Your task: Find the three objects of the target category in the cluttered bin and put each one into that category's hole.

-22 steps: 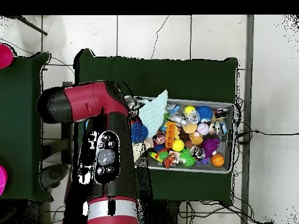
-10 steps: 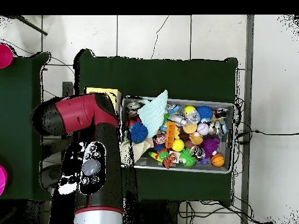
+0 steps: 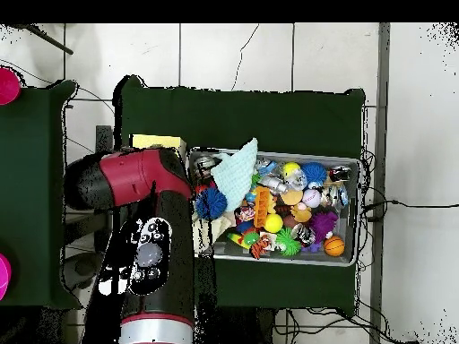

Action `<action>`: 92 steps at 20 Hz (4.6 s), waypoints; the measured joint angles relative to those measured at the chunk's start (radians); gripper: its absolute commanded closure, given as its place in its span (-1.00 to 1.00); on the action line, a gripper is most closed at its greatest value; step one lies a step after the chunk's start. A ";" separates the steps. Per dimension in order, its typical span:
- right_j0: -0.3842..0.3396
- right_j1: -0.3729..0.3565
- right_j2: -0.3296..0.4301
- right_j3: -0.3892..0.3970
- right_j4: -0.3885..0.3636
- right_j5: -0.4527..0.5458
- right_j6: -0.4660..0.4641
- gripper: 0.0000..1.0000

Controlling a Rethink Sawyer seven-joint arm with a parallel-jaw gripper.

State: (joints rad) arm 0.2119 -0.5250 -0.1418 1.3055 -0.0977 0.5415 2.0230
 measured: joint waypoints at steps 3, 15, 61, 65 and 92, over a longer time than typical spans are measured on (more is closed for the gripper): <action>-0.008 0.000 0.000 0.011 0.000 -0.015 0.000 1.00; -0.017 0.005 -0.016 0.039 0.000 -0.036 0.000 1.00; 0.091 0.112 -0.138 0.020 0.161 -0.124 0.000 -1.00; 0.094 0.115 -0.144 0.021 0.178 -0.123 0.000 -1.00; -0.107 -0.198 -0.045 0.136 0.174 0.129 0.000 -1.00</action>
State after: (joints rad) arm 0.1046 -0.7225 -0.1870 1.4415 0.0765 0.6704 2.0230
